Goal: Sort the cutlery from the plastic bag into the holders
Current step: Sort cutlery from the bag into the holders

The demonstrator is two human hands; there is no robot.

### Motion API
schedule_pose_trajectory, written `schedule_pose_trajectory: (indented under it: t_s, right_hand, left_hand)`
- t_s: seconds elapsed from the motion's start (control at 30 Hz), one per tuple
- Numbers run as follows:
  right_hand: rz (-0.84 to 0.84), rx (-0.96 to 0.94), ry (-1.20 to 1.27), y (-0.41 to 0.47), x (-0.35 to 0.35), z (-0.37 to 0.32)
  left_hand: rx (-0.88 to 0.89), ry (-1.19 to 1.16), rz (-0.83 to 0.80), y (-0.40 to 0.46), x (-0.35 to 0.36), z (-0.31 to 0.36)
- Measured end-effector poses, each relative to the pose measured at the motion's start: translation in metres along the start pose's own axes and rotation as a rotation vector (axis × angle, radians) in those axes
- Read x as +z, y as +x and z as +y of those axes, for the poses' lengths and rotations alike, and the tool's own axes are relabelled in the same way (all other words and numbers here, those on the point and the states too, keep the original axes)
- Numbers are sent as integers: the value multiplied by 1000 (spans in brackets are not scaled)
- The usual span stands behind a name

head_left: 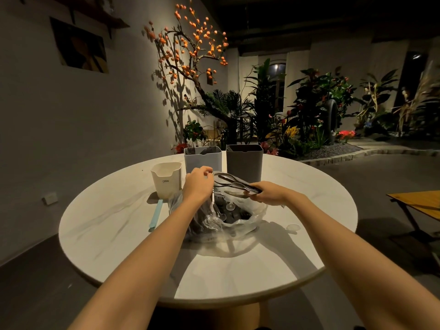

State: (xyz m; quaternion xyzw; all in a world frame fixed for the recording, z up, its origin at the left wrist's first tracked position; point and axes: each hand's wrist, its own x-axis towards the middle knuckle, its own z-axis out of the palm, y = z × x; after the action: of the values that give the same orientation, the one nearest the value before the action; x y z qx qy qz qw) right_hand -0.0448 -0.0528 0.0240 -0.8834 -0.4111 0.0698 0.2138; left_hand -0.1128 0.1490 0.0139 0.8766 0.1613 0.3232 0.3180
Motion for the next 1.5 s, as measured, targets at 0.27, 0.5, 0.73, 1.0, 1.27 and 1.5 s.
schedule_pose_trajectory:
  t_s: [0.27,0.5,0.73,1.0,1.27,1.5]
  right_hand:
    - [50,104,-153,4,4,9]
    - [93,60,-48,1,6,8]
    - [55,4,282,3,7,2]
    - [-84,107,537,14,3,13]
    - [-20,92,585,26,5,15]
    - [112,32,588,43,7,14]
  left_hand:
    - [9,75,-96,-10,6,-10]
    - [26,210,-143,-15,6,-15]
    - [42,203,-34,-8,7,-11]
    - [41,18,-23,5,8,-7]
    - [33,93,-66,17,18,-13]
    - [183,291,-68,26,28,9]
